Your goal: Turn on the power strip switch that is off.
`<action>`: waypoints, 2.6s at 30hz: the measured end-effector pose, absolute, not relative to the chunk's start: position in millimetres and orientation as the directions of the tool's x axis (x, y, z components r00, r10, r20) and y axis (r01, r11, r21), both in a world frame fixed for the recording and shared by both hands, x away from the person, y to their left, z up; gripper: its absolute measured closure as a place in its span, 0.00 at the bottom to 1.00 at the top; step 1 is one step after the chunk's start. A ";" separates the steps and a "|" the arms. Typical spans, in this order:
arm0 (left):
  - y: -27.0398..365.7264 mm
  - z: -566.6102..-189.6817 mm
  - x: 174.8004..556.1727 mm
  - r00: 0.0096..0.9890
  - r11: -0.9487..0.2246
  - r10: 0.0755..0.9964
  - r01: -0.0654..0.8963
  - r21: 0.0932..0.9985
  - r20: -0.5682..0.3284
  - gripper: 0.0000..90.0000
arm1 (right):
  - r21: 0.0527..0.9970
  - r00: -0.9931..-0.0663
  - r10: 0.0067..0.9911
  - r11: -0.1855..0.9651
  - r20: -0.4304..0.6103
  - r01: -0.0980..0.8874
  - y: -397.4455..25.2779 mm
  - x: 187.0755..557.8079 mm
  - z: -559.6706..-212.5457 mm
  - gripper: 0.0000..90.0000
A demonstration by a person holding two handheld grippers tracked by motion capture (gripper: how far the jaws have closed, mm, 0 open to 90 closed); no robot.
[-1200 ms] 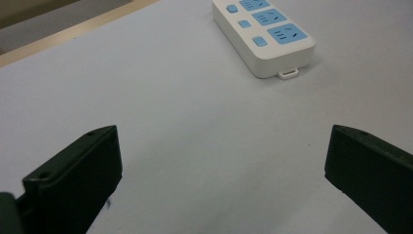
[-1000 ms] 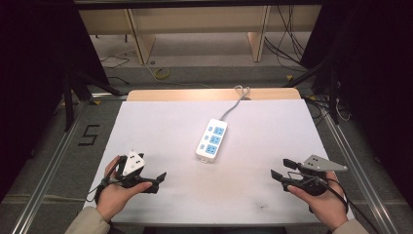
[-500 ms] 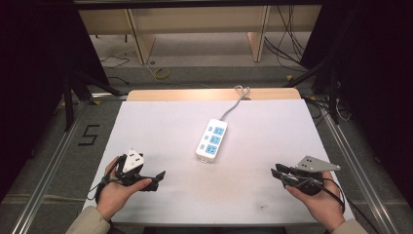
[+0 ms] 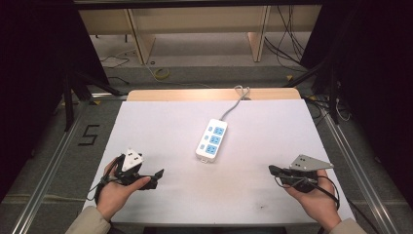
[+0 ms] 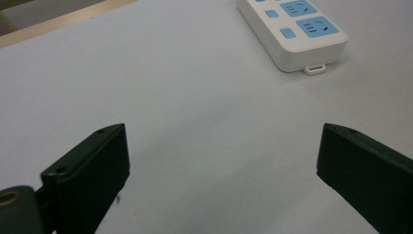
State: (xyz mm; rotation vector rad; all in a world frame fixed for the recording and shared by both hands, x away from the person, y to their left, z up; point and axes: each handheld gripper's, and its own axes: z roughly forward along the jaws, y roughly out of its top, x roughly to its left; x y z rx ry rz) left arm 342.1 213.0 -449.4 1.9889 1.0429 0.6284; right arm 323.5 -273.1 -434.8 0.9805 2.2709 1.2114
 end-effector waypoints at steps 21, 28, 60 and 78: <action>214.6 -447.4 342.4 0.534 -0.335 0.843 0.440 0.833 0.057 0.09 | 0.847 -0.665 0.747 0.348 0.009 0.402 -263.7 336.8 -426.9 1.00; 213.9 -448.0 342.4 0.537 -0.340 0.841 0.436 0.833 0.062 0.08 | 0.847 -0.659 0.752 0.347 0.006 0.403 -263.5 340.2 -423.7 1.00; 213.7 -447.1 342.6 0.536 -0.335 0.842 0.429 0.839 0.062 0.10 | 0.840 -0.654 0.756 0.340 0.023 0.422 -237.6 366.9 -415.8 1.00; 212.4 -446.4 342.7 0.535 -0.340 0.842 0.422 0.840 0.071 0.10 | 0.837 -0.655 0.755 0.344 0.024 0.426 -220.0 379.5 -411.6 1.00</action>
